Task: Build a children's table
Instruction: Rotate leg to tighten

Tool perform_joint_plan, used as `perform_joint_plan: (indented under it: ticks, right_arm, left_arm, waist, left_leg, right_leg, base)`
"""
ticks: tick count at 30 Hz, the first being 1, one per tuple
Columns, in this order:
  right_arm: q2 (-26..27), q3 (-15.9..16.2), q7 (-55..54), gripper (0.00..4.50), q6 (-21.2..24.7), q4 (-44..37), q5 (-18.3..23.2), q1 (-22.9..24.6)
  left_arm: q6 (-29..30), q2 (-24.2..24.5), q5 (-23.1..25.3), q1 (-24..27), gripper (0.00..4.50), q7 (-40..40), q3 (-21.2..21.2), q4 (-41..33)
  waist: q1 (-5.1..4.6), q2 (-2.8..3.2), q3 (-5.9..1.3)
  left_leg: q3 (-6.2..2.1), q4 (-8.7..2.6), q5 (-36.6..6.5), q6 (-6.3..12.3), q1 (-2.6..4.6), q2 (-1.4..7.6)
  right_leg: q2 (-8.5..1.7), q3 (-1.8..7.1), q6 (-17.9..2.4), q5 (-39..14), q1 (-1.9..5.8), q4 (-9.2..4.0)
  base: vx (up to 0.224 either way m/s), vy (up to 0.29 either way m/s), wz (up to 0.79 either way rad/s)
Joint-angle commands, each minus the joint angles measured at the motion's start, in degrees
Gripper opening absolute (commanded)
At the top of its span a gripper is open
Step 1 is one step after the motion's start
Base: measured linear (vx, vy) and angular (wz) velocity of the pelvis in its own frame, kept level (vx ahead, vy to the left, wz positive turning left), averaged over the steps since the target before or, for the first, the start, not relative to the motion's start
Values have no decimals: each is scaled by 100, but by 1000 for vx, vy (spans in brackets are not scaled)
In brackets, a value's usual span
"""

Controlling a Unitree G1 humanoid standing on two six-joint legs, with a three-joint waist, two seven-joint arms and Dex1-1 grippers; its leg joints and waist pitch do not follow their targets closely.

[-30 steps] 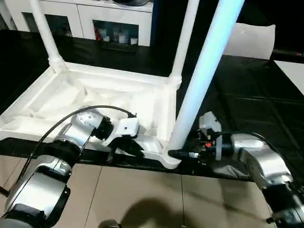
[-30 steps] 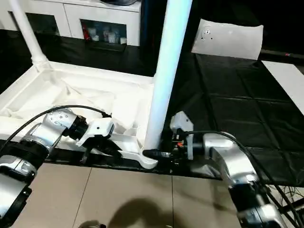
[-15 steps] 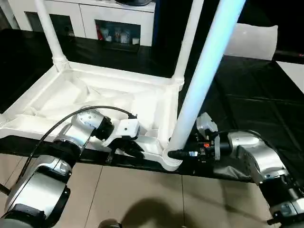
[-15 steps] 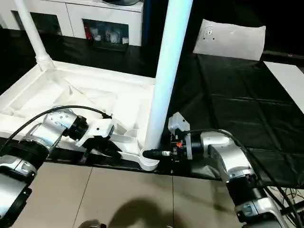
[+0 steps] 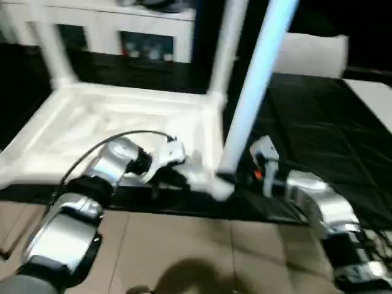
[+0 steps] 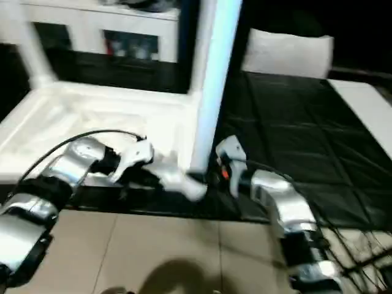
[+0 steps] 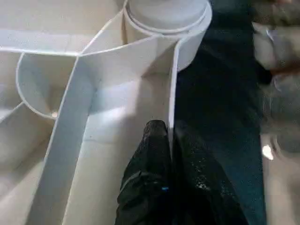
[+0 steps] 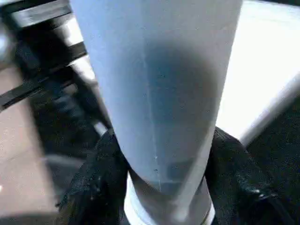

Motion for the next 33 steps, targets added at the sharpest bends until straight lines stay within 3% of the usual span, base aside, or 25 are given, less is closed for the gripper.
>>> perform_joint_plan:
  ticks: [1,2,4,6,9,10,12,13,15,20,22,26,30,33]
  right_arm:
    - [665,345,-643,195,232,159,21,-185]
    - [665,345,-643,195,232,159,21,-185]
    - [1195,109,-1543,195,261,431,3,-381]
    - [1520,-10,-2119,195,133,640,-94,-551]
    - [1633,-73,-2228,195,-7,668,-104,-591]
    - [1633,-73,-2228,230,-7,668,-104,-591]
    - [1649,-277,-2206,230,-156,601,-87,-581]
    - [1614,-280,-2177,253,-179,575,-98,-560]
    - [1479,-311,-2068,271,-272,485,-128,-471]
    - [996,-429,-1561,319,-328,162,64,-189]
    - [492,-458,-827,325,-290,-169,231,71]
    - [-287,-307,280,364,-400,-536,288,380]
    - [-801,-158,1021,408,-406,-749,352,517]
    - [-1208,37,1632,413,-514,-842,351,579]
  left_arm:
    - [156,-668,-418,-354,0,786,272,-73]
    - [156,-668,-418,-354,0,786,272,-73]
    - [290,-921,-398,-480,0,1444,411,56]
    - [364,-1089,-355,-551,0,1893,494,105]
    - [394,-1138,-328,-555,0,1918,493,89]
    - [394,-1138,-328,-555,0,1918,493,89]
    - [275,-1089,-205,-468,0,1670,398,20]
    - [267,-1063,-192,-446,0,1605,379,6]
    - [117,-945,-139,-346,0,1335,283,-66]
    - [-50,-632,-85,-127,0,659,73,-239]
    - [-227,-393,-68,42,0,162,-66,-387]
    - [-729,-114,-39,215,0,-423,-202,-513]
    - [-1042,87,-30,277,0,-879,-324,-561]
    - [-1226,246,-119,338,0,-1416,-405,-683]
  waist:
    - [-36,16,-311]
    - [-56,12,-325]
    - [-96,22,-318]
    - [-109,27,-333]
    - [-89,31,-355]
    - [-87,33,-364]
    - [-55,17,-405]
    - [-35,23,-422]
    - [-21,34,-405]
    - [-1,38,-393]
    - [13,14,-392]
    - [55,25,-388]
    - [139,24,-362]
    - [154,22,-370]
  left_leg:
    - [-128,-472,-1808,-196,23,152]
    - [-126,-473,-1762,-188,24,155]
    - [-100,-479,-1629,-99,-6,152]
    - [-76,-463,-1585,-56,22,136]
    - [-43,-444,-1307,73,11,137]
    - [-39,-440,-1242,95,-1,138]
    - [-21,-412,-906,214,-22,133]
    - [-17,-404,-635,279,-34,131]
    - [-5,-406,-495,373,-31,132]
    - [2,-418,-717,432,-16,165]
    - [12,-409,-814,430,-17,156]
    - [16,-413,-947,420,-5,177]
    - [15,-429,-1215,294,24,194]
    - [3,-431,-1228,252,15,195]
  right_leg:
    - [-410,237,-570,-3015,196,-630]
    - [-414,254,-610,-2856,198,-623]
    - [-385,291,-783,-2328,192,-578]
    - [-386,308,-909,-2107,183,-567]
    - [-371,330,-998,-1633,204,-531]
    - [-369,332,-1026,-1508,215,-511]
    - [-369,346,-1144,-960,249,-441]
    - [-355,345,-1228,-554,269,-389]
    - [-346,344,-1337,-257,266,-368]
    - [-365,348,-1367,-416,281,-389]
    - [-366,348,-1342,-586,288,-411]
    - [-361,353,-1267,-785,273,-434]
    - [-378,358,-1081,-1405,232,-507]
    - [-382,349,-1097,-1398,229,-486]
  base:
    - [0,0,0]
    - [0,0,0]
    - [0,0,0]
    - [0,0,0]
    - [0,0,0]
    - [0,0,0]
    - [0,0,0]
    - [0,0,0]
    - [0,0,0]
    - [0,0,0]
    - [0,0,0]
    - [0,0,0]
    - [0,0,0]
    - [0,0,0]
